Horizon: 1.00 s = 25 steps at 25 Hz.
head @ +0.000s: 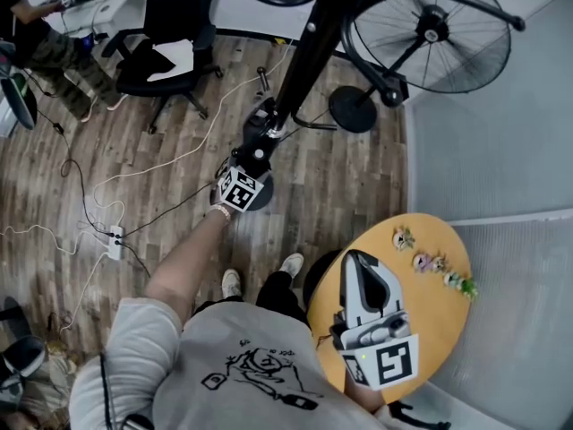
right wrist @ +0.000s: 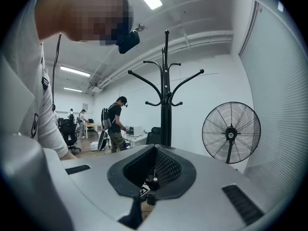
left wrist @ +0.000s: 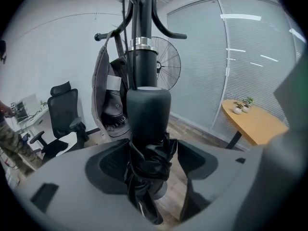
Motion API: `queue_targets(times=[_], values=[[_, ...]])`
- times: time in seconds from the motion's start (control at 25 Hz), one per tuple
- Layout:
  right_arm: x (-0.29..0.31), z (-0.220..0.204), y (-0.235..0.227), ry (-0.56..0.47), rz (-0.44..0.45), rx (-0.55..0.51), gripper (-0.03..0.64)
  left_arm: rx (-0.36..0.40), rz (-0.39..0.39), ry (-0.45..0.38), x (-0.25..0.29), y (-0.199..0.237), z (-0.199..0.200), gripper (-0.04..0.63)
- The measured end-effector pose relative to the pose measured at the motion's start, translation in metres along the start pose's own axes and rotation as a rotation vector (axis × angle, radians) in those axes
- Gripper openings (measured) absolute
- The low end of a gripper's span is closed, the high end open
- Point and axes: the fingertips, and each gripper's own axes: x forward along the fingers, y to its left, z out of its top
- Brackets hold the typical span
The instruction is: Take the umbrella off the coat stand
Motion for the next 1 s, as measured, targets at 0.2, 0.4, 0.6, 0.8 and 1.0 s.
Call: queue_targets(times=[0.2, 0.4, 0.6, 0.8, 1.0], values=[[-0.001, -0.002, -0.003, 0.008, -0.006, 0.007, 0.014, 0.008, 0.025, 0.039, 0.009, 0.003, -0.004, 0.305], [-0.005, -0.004, -0.008, 0.015, -0.015, 0.009, 0.014, 0.013, 0.047, 0.028, 0.009, 0.006, -0.003, 0.230], [-0.009, -0.006, -0.009, 0.009, -0.016, 0.011, 0.014, 0.019, 0.061, -0.013, 0.000, 0.008, 0.002, 0.209], [-0.012, -0.002, -0.006, -0.009, -0.012, 0.009, 0.014, 0.027, 0.058, -0.033, -0.010, 0.007, 0.013, 0.206], [-0.014, 0.002, 0.000, -0.021, -0.007, 0.006, 0.014, 0.034, 0.049, -0.044, -0.023, 0.004, 0.021, 0.204]])
